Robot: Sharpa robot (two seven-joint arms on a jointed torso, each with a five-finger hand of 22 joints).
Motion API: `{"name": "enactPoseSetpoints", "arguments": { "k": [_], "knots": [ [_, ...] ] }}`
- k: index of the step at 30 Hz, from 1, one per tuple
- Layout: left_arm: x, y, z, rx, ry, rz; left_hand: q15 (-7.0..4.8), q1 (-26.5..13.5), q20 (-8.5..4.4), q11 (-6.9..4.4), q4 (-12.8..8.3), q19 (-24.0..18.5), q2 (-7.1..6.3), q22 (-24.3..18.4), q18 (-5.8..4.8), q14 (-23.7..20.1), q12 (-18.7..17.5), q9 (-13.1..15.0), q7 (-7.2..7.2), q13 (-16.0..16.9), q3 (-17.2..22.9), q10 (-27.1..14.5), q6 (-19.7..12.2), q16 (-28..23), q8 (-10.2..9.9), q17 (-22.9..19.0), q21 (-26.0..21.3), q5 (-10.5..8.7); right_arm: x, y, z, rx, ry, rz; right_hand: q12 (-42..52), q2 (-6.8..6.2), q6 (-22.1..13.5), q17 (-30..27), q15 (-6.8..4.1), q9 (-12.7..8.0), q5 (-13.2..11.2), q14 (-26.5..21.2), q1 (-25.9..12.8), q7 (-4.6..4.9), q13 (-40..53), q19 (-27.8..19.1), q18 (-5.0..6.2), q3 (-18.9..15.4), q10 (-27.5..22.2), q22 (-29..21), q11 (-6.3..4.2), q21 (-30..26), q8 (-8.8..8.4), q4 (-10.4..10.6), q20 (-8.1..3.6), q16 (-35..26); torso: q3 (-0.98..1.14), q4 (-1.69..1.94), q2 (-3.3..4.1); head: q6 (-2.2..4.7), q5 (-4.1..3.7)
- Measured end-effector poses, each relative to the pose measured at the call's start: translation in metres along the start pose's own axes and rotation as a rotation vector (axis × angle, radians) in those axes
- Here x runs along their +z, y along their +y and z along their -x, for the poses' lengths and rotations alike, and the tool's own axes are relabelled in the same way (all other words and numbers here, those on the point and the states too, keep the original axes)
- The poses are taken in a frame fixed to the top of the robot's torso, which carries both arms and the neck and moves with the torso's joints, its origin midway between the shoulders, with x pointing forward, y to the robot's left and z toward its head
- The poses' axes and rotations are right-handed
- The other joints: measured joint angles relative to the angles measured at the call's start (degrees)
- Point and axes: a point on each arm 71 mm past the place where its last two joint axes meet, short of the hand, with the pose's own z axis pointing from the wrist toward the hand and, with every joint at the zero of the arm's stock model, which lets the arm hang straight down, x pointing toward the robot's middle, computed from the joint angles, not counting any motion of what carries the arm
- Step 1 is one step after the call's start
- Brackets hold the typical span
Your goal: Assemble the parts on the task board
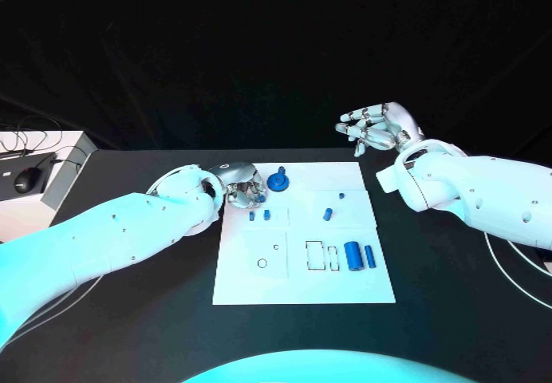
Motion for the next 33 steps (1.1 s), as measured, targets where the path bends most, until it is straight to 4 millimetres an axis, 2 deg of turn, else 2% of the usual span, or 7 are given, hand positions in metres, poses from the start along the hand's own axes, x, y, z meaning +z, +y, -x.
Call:
{"name": "enactPoseSetpoints", "arguments": {
  "k": [7, 18, 27, 29, 31, 33],
  "knots": [
    [0.0, 0.001, 0.0, 0.0, 0.0, 0.001, 0.0, 0.2, 0.0, -0.08, 0.0, 0.0, -0.22, 0.0, -0.02, 0.0, 0.0, 0.0, -1.02, 0.0, 0.0, -0.1, -2.7, 0.0, 0.0, -0.1, -0.2, 0.0, 0.0, 0.0, 0.0, 0.0, 0.0, 0.0, 0.0, 0.0, 0.0, 0.0, 0.0, 0.0, 0.0, 0.0, 0.0, -0.01, 0.0, 0.0, 0.0, 0.0, 0.0, 0.0, 0.01, 0.0, 0.0, 0.0, 0.0, 0.0, -0.02, 0.0, 0.02, 0.02, 0.04],
    [-0.002, 0.003, 0.001, 0.0, -0.002, 0.009, 0.0, 0.4, 0.0, -0.08, 0.2, 0.0, -0.45, 0.0, -0.35, 0.0, 0.0, -0.1, -1.24, 0.0, -0.2, -0.1, -4.9, 0.0, 0.0, -0.2, -0.2, 0.0, 0.0, 0.0, 0.0, 0.0, -0.001, 0.0, 0.0, 0.0, -0.1, 0.0, 0.0, 0.0, 0.0, 0.0, 0.0, -0.1, 0.0, 0.0, 0.0, 0.0, -0.1, 0.0, -0.11, 0.0, 0.0, 0.0, 0.0, 0.0, -0.01, -0.02, 0.03, 0.08, 0.04],
    [-0.006, 0.007, 0.01, -0.008, -0.028, 0.013, 0.49, 0.6, 0.23, 0.48, 0.5, -0.2, -0.7, 0.0, -0.4, -0.9, 0.0, 0.0, -0.78, 0.0, -0.5, -1.2, -4.4, -0.1, 0.0, -0.5, -0.8, 0.0, -0.001, -0.002, 0.003, -0.003, -0.003, -0.004, -0.9, 0.03, -0.3, 0.0, 0.0, -0.1, 0.0, 0.0, 0.0, 0.07, -0.9, 0.0, 0.0, -0.1, -0.1, -0.2, -0.11, 0.0, 0.0, -0.2, 0.0, -0.2, -0.01, -0.06, 0.03, 0.29, -0.1],
    [-0.008, 0.009, 0.016, -0.02, -0.049, 0.015, 0.58, 0.4, 0.49, 0.75, 0.6, -0.5, -0.91, -0.1, -0.4, -1.5, 0.0, 0.0, -0.6, 0.0, -0.6, -1.9, -3.6, -0.8, 0.0, -0.9, -1.5, 0.0, -0.002, -0.003, 0.004, -0.004, -0.001, -0.006, -3.6, 0.47, -0.2, 0.1, 0.06, -0.1, 0.0, 0.1, 0.5, 0.11, -2.7, 0.0, 0.0, 0.1, -0.1, -0.2, -0.09, 0.1, 0.0, -0.8, 0.0, -0.2, -0.01, -0.06, 0.03, 0.39, -0.15],
    [-0.011, 0.012, 0.023, -0.036, -0.071, 0.02, 0.68, 0.7, 0.83, 0.95, 0.6, -0.8, -1.17, -0.6, -0.41, -2.4, 0.0, 0.0, 0.14, 0.0, -0.6, -2.3, -2.9, -2.1, 0.0, -1.5, -2.3, 0.0, -0.003, -0.003, 0.005, -0.004, 0.004, -0.007, -8.0, -0.26, 0.3, 0.4, 0.12, -0.1, 0.0, 0.1, 2.3, 0.57, -5.8, 0.0, -0.03, 0.5, 0.8, -0.1, 0.11, 0.5, 0.0, -2.1, 0.0, -0.1, -0.01, -0.07, 0.03, 0.54, -0.19],
    [-0.015, 0.018, 0.031, -0.074, -0.102, 0.031, 0.86, 0.7, 1.2, 1.27, 0.5, -2.3, -1.17, -1.6, -0.43, -4.3, 0.0, 0.0, 0.7, 0.0, -0.6, -2.9, -1.9, -5.0, 0.0, -2.7, -4.1, 0.0, -0.004, -0.003, 0.005, -0.007, 0.016, -0.006, -11.9, -0.27, 1.0, 0.7, 0.12, -0.3, 0.0, 0.1, 3.4, 0.67, -8.9, 0.0, -0.04, 1.1, 2.1, 0.3, 0.16, 0.9, 0.0, -2.9, 0.0, 0.4, 0.0, -0.06, 0.01, 0.73, -0.25]
  ]
}}
